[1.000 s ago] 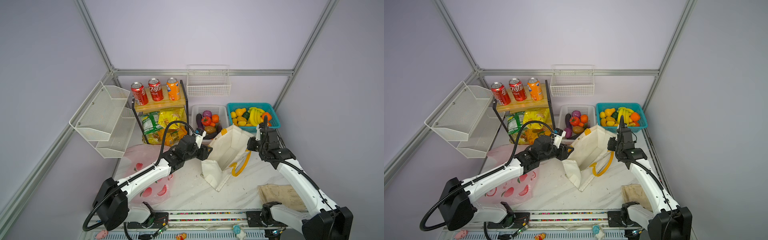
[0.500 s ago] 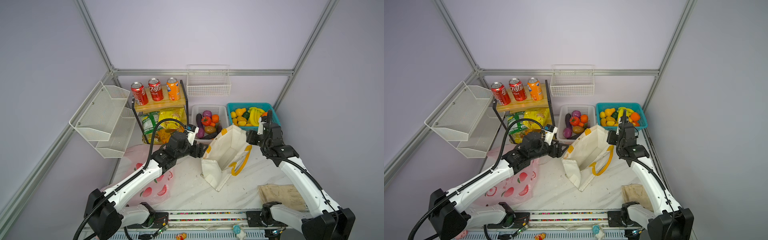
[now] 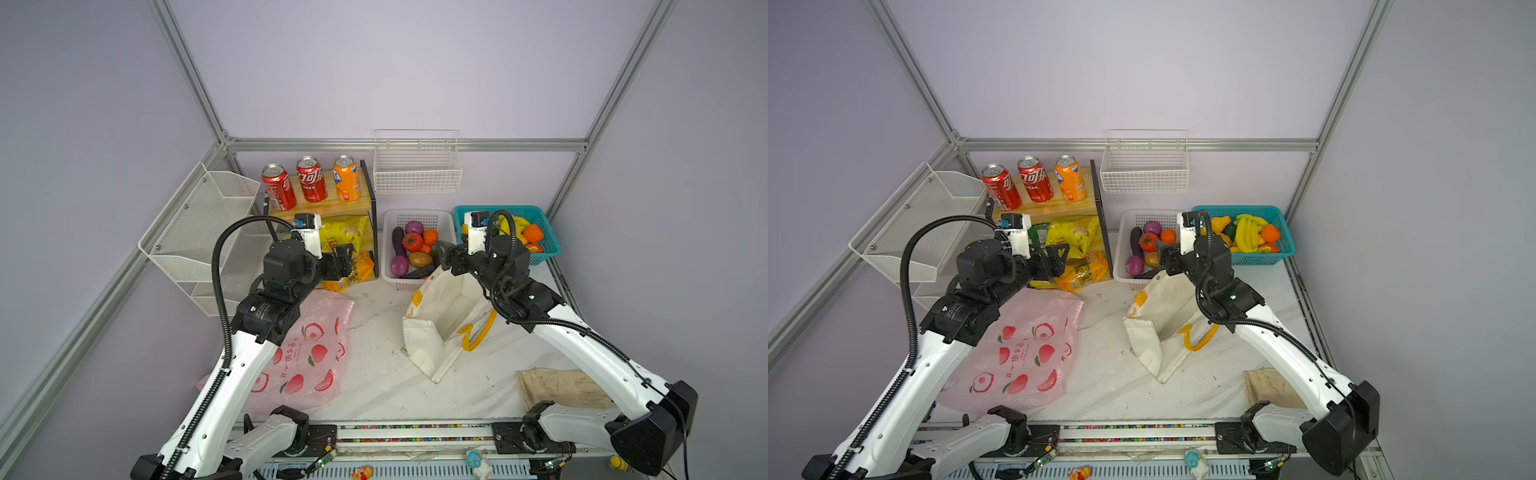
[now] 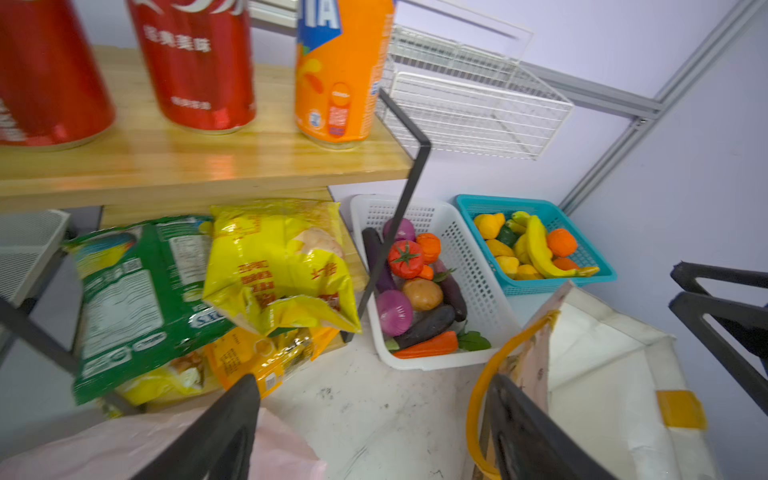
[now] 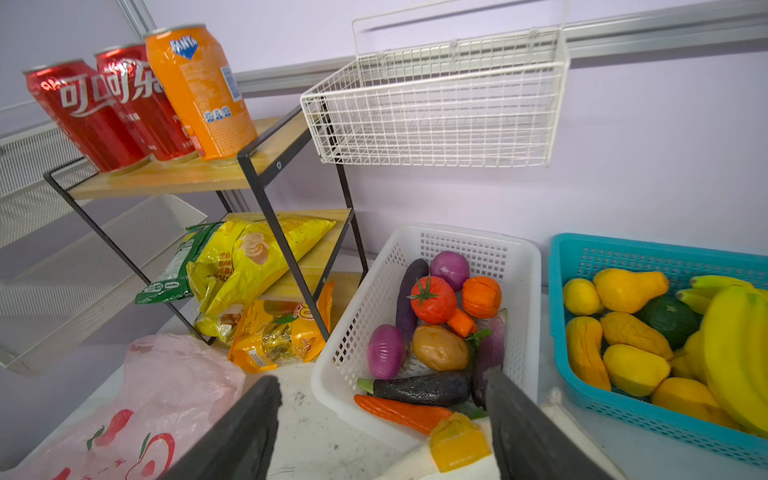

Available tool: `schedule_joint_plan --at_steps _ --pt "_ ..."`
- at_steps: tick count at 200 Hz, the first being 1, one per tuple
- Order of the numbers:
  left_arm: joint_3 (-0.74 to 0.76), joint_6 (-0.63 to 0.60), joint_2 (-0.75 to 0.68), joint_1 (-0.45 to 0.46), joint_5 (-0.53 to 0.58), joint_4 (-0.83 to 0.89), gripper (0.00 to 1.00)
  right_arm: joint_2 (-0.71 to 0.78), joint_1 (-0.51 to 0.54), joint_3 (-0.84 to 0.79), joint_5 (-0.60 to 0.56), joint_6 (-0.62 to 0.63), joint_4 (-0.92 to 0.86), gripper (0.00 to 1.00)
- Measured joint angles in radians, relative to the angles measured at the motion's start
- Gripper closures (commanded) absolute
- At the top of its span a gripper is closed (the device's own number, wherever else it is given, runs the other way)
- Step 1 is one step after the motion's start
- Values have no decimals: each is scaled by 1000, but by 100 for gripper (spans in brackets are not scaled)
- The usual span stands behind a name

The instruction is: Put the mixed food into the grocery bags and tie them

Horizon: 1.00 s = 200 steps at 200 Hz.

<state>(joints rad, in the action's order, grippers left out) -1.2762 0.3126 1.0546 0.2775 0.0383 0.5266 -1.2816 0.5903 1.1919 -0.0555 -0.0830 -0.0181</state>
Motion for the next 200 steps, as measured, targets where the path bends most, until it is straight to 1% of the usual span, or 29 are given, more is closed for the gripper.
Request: schedule_joint_plan --at_steps 15,29,54,94,132,167,200 --pt "-8 -3 13 -28 -2 31 16 -24 0 -8 16 3 15 20" --pt "-60 -10 54 -31 -16 71 16 -34 0 -13 29 3 32 20" --pt "-232 -20 168 -18 -38 108 16 -37 0 -17 47 3 69 20" --pt "-477 -31 312 14 -30 116 16 -39 0 -18 49 11 90 20" --pt "-671 -50 487 18 1 121 15 -39 0 -18 51 18 90 20" --pt "-798 -75 631 17 49 146 14 -39 0 -21 53 18 92 20" --pt "-886 -99 719 15 83 161 12 -39 0 -32 53 18 96 20"
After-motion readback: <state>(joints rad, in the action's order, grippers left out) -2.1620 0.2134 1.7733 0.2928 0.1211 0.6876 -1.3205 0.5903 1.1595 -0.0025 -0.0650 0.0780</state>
